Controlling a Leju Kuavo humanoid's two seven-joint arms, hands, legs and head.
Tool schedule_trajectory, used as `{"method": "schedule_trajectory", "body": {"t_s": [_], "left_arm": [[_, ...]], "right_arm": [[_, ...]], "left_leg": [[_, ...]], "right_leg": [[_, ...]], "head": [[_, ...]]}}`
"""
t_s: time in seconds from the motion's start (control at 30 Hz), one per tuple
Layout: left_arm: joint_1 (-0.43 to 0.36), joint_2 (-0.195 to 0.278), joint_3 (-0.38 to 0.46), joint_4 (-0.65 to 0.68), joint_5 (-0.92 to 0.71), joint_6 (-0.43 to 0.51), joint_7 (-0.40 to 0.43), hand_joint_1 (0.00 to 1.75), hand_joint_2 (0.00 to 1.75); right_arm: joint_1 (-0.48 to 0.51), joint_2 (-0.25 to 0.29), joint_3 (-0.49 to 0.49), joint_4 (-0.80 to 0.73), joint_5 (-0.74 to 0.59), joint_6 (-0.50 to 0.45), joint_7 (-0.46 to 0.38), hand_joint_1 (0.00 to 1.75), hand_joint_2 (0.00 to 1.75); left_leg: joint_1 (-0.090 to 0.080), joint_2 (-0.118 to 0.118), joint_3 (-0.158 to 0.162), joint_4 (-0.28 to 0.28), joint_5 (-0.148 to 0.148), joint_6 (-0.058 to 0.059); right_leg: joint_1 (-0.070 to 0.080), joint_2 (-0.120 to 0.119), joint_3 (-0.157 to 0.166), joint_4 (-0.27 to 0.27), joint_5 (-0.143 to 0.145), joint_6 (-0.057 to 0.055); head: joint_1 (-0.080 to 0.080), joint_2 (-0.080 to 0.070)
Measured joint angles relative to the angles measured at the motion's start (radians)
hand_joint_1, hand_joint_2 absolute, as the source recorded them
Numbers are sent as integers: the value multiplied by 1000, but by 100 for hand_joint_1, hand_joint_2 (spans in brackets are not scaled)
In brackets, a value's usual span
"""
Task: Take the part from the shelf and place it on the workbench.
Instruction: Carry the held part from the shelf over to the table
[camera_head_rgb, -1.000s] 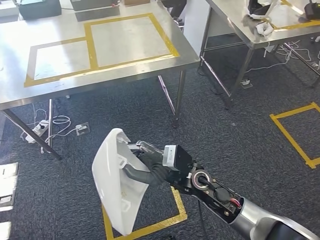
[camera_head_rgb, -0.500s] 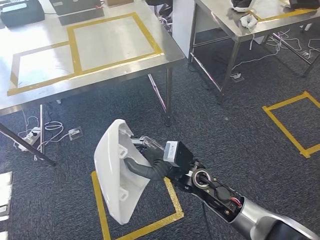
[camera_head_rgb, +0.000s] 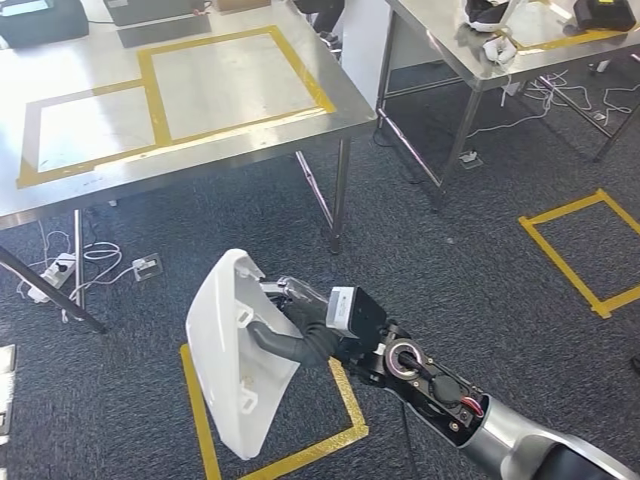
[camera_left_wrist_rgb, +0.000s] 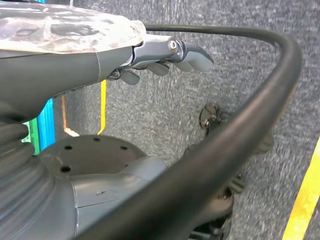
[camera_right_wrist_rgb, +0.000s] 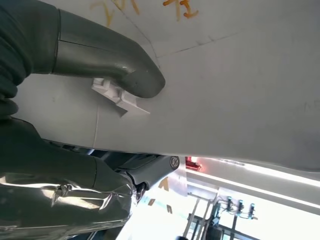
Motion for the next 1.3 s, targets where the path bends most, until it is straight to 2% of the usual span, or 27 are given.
{"method": "schedule_trajectory", "body": {"t_s": [0.23,0.33,0.43,0.5,0.53,0.57,0.63,0.67,0.7,0.73,0.77,0.8,0.83,0.87,0.9,0.97,1.0,1.03,1.07,1.13,1.17,1.2,1.23,1.3], "left_arm": [[0,-4,0,0,-1,0,0,0,175],[0,-4,0,0,-2,0,-1,0,175],[0,-1,0,0,-3,0,-1,0,175],[0,-1,0,0,-4,-1,-2,0,175],[0,-2,0,0,-4,-1,-3,0,175],[0,-2,0,0,-4,-2,-3,0,175],[0,-3,0,0,-4,-2,-4,0,175],[0,-4,0,0,-4,-3,-4,0,175],[1,-4,0,0,-4,-4,-4,0,175],[2,-6,0,0,-4,-4,-4,0,175],[3,-7,0,0,-4,-4,-4,0,175],[2,-5,0,0,-4,-4,-4,0,175],[1,-4,0,1,-3,-4,-4,0,175],[-1,-2,0,1,-3,-4,-4,0,175],[-2,-1,0,1,-2,-3,-4,0,175],[0,-2,0,1,-1,-3,-3,0,175],[1,-3,0,1,0,-2,-2,0,175],[2,-3,0,1,1,-2,-2,0,175],[1,-4,0,1,1,-1,-1,0,175],[-2,-5,0,1,2,-1,-1,0,175],[-2,-6,0,1,2,-1,-1,0,175],[-2,-6,0,1,2,-1,-1,0,175],[-1,-7,0,1,2,-1,-1,0,175],[-1,-2,0,1,4,-1,0,0,175]], "right_arm": [[-1,0,2,0,33,1,0,175,175],[-1,0,2,0,35,1,0,175,175],[-4,0,4,0,47,1,1,175,175],[-7,0,5,-1,56,1,2,175,175],[-9,0,6,-2,58,1,2,175,175],[-11,0,6,-2,60,1,3,175,175],[-12,0,6,-3,63,1,6,175,175],[-10,0,7,-2,64,1,7,175,175],[-9,0,8,-2,65,1,9,175,175],[-9,0,8,-2,67,2,9,175,175],[-9,0,9,-2,68,4,10,175,175],[-10,0,10,-2,69,6,10,175,175],[-11,0,11,-1,71,9,10,175,175],[-10,0,12,0,71,12,10,175,175],[-10,0,13,0,72,14,10,175,175],[-12,1,14,1,73,17,10,175,175],[-14,1,14,1,73,19,9,175,175],[-16,2,15,1,73,20,8,175,175],[-17,3,15,1,73,21,8,175,175],[-17,3,15,1,73,22,7,175,175],[-17,3,16,2,73,22,7,175,175],[-17,3,16,2,73,22,7,175,175],[-18,3,17,2,73,22,6,175,175],[-20,3,17,2,69,26,5,175,175]], "left_leg": [[0,0,1,1,-2,4],[-1,0,1,2,-3,4],[-5,-1,4,-3,-4,19],[3,-1,19,-28,5,28],[7,-2,28,-40,10,30],[11,-4,35,-47,12,31],[14,-12,39,-49,11,31],[17,-18,40,-48,10,28],[22,-26,43,-47,7,23],[28,-35,46,-43,3,16],[35,-44,48,-36,-3,5],[38,-54,47,-26,-10,-7],[41,-64,42,-13,-16,-18],[42,-72,36,-5,-18,-28],[41,-79,29,-2,-15,-35],[45,-82,21,-1,-11,-46],[46,-70,12,13,-18,-49],[46,-52,-6,49,-35,-50],[44,-30,-38,110,-62,-50],[39,-8,-121,258,-116,-47],[36,-5,-152,308,-126,-43],[32,-5,-162,317,-115,-36],[27,-5,-152,286,-87,-25],[9,-2,-88,148,-16,8]], "right_leg": [[-1,0,3,-6,0,14],[-2,0,3,-7,0,16],[-6,-2,8,-17,4,28],[-5,-8,4,-6,-6,34],[-4,-10,-10,27,-26,36],[-5,-12,-35,84,-55,37],[-9,-13,-103,226,-115,43],[-13,-13,-125,268,-123,47],[-17,-13,-130,273,-110,52],[-23,-11,-113,233,-77,60],[-31,-5,-82,165,-38,69],[-37,12,-51,100,-12,79],[-42,26,-25,52,1,82],[-43,38,-13,28,1,80],[-40,43,-11,28,-7,72],[-37,29,-13,32,-7,52],[-35,21,-12,32,-6,44],[-33,13,-10,30,-6,37],[-30,4,-9,29,-7,30],[-20,-14,-9,28,-10,21],[-14,-23,-8,28,-12,17],[-8,-28,-6,28,-13,14],[-3,-33,-4,28,-15,11],[5,-37,2,26,-19,6]], "head": [[0,0],[-1,0],[-3,0],[-3,0],[-2,0],[0,0],[1,0],[2,0],[2,0],[2,0],[2,0],[5,0],[8,0],[9,0],[9,0],[3,0],[-2,0],[-6,0],[-10,0],[-13,0],[-13,0],[-13,0],[-13,0],[-12,0]]}}
